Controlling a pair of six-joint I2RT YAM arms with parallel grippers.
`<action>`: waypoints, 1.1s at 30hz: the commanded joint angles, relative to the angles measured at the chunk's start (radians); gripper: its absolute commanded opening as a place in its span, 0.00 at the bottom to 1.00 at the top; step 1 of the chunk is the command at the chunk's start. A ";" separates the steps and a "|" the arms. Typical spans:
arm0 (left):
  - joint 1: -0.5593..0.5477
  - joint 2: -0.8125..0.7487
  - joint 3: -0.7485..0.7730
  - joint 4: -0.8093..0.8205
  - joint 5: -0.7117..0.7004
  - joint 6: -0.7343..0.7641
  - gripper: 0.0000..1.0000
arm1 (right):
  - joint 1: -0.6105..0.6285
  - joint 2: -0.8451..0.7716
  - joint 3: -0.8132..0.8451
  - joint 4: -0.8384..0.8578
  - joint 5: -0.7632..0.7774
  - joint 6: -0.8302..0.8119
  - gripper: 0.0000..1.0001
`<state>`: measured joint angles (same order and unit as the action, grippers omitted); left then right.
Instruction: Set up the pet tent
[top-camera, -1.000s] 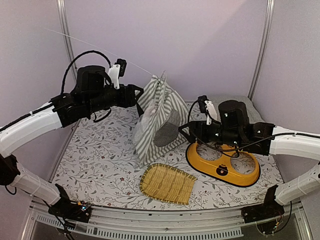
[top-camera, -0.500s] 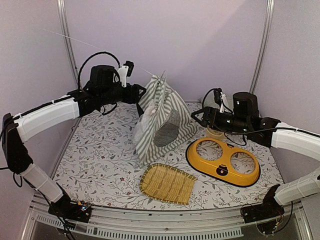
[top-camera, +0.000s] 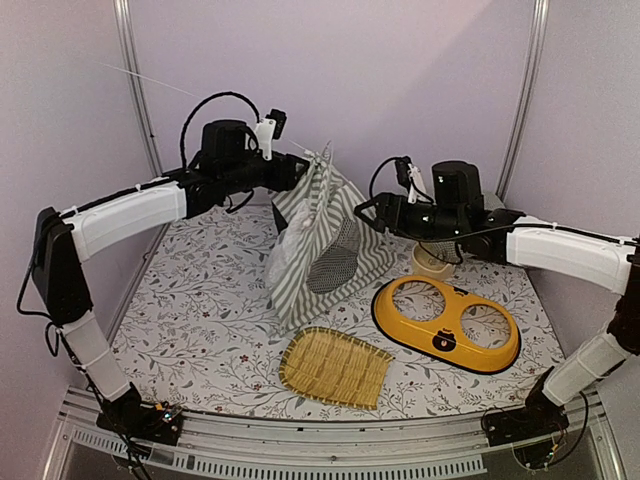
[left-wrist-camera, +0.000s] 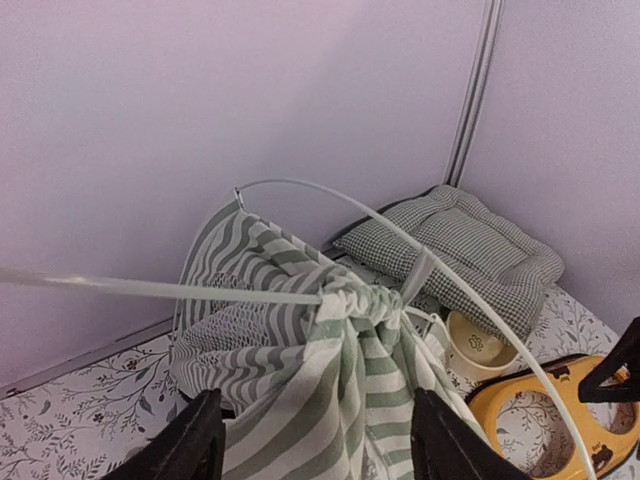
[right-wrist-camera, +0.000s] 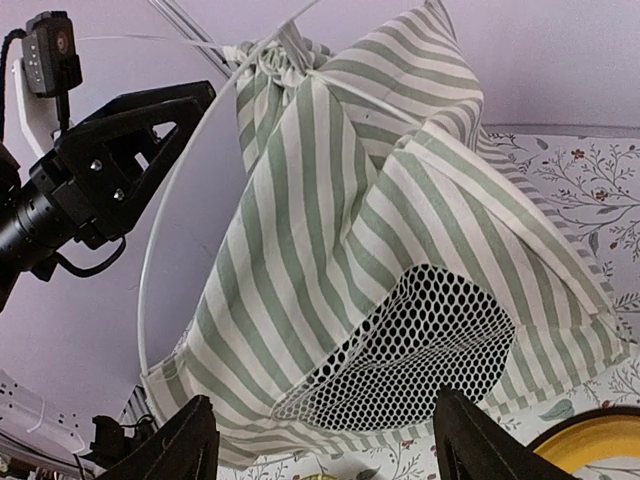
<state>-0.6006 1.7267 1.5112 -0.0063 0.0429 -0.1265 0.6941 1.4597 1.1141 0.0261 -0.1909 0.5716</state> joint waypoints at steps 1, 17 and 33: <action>0.016 0.037 0.048 0.042 0.017 0.058 0.63 | -0.043 0.106 0.119 0.020 0.036 -0.114 0.99; 0.042 0.074 0.060 0.080 0.079 0.095 0.62 | -0.094 0.403 0.378 0.080 -0.026 -0.363 1.00; 0.047 0.141 0.127 0.067 0.111 0.093 0.20 | -0.100 0.522 0.475 0.029 0.016 -0.453 0.77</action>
<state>-0.5674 1.8580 1.6035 0.0441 0.1459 -0.0376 0.5972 1.9575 1.5639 0.0681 -0.1917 0.1493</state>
